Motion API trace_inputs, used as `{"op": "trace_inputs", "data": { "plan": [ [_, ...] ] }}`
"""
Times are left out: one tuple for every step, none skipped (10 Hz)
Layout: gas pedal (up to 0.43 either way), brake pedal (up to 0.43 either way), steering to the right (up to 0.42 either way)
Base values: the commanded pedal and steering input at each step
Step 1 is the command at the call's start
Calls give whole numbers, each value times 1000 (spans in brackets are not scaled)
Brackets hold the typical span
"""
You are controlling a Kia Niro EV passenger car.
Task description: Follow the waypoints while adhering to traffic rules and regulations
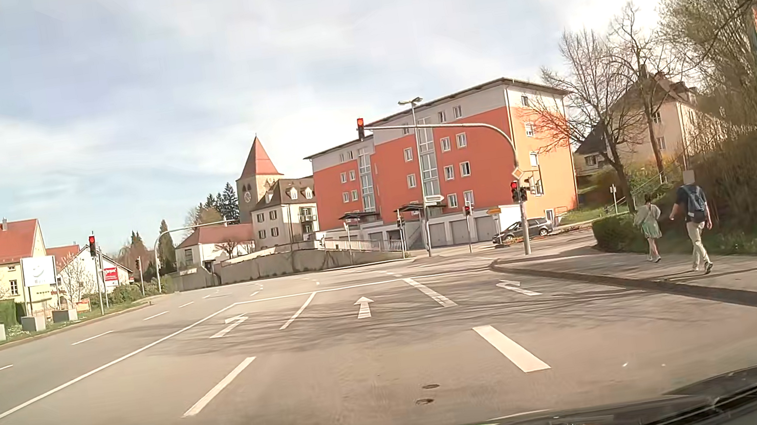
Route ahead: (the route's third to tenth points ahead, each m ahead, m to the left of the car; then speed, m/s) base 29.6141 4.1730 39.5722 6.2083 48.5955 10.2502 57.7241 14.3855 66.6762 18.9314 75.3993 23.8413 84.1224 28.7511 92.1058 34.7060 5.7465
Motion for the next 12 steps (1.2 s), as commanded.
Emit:
{"op": "trace_inputs", "data": {
  "plan": [
    [0,140,-35],
    [0,134,-35],
    [0,134,-35],
    [0,134,-35],
    [0,134,-35],
    [0,146,-35],
    [0,146,-35],
    [0,146,-35],
    [0,152,-35],
    [0,159,-35],
    [0,171,-35],
    [0,177,-36]
  ]
}}
